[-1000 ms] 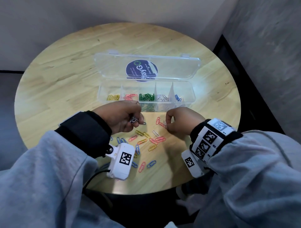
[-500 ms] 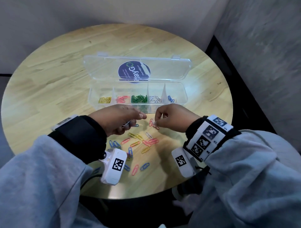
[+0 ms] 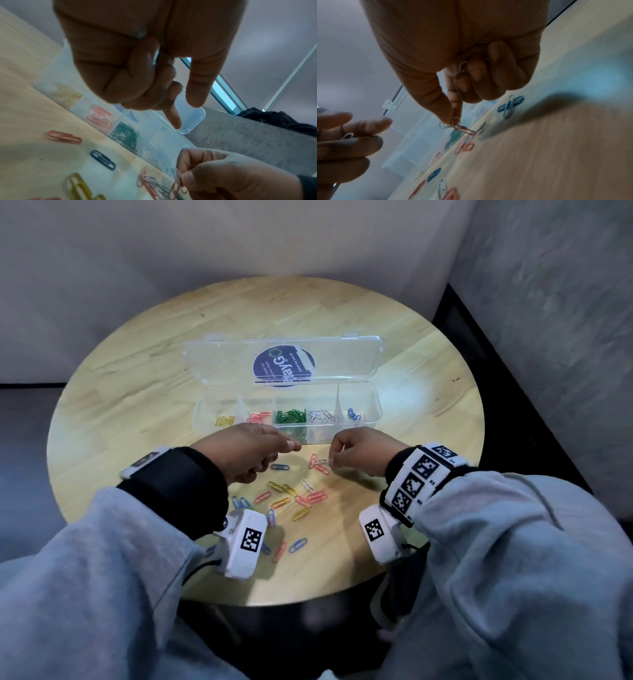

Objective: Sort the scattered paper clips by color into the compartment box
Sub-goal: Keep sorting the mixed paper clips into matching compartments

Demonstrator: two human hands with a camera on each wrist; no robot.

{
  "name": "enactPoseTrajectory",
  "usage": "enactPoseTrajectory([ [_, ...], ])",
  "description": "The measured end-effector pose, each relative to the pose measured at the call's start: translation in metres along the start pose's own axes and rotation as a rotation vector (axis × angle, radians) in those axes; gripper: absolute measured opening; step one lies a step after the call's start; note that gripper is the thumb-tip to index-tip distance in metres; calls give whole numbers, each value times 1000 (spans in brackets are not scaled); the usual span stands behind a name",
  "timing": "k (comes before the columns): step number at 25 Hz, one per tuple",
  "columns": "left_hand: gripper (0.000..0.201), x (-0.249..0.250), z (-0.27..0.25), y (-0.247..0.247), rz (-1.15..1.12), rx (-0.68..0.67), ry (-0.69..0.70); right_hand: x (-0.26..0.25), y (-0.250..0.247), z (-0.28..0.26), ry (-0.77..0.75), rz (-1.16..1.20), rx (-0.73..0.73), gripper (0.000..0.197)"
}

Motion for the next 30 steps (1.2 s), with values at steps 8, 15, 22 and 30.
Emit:
enactPoseTrajectory([
  [8,26,18,-2,33,963,96,88,-7,-27,-13,-6,303,-7,29],
  [15,17,9,17,60,1141,18,33,10,-37,-26,-5,-192,-181,8],
  [22,24,-2,30,56,1081,43,-61,15,-23,-16,-27,-440,-154,18],
  [30,16,-8,27,45,1004,47,-82,16,-41,-11,97,-16,-241,18],
])
Point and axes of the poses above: each hand's wrist, its own z-axis towards the middle knuckle, its own y-axis out of the palm, x = y × z, the point moved 2 cm from there along z, towards the middle knuckle, and after that the axes turned 1 degree about -y, right-handed, at the moved point
